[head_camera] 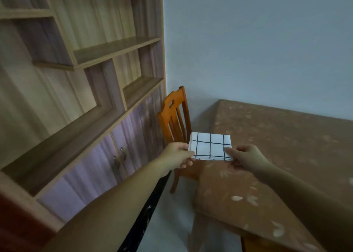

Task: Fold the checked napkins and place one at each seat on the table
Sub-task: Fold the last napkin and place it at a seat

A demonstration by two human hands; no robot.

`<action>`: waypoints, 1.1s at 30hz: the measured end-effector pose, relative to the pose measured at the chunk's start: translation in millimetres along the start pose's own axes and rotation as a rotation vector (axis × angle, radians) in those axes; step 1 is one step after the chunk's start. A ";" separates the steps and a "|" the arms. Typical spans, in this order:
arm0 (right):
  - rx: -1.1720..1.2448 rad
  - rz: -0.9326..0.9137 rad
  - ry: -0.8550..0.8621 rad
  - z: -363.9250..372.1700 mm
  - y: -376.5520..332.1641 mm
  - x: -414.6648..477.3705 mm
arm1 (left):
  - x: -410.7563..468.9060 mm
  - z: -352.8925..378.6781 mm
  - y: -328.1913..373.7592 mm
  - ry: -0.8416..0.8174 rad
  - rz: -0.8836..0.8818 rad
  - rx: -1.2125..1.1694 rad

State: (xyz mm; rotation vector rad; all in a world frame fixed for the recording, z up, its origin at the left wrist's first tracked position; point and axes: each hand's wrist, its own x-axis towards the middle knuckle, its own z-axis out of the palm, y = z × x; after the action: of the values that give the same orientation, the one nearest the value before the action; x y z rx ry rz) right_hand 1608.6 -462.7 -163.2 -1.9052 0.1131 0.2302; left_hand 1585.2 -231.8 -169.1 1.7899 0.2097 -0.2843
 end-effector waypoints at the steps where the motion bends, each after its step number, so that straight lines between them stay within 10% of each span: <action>1: 0.003 0.025 0.008 4.0 -1.9 4.6 | 12.8 -4.0 0.9 -0.013 -0.002 0.018; 23: 0.120 0.512 0.148 -32.3 121.8 248.0 | 310.2 103.3 -32.2 -0.110 -0.257 0.224; 33: 0.087 0.456 0.239 -63.8 136.1 363.3 | 415.6 145.3 -26.3 -0.021 -0.273 0.141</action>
State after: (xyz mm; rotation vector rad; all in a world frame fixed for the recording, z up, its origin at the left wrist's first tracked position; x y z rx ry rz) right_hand 1943.9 -556.6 -345.8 -1.7936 0.7113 0.2969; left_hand 1962.0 -371.0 -351.3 1.8968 0.4292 -0.5234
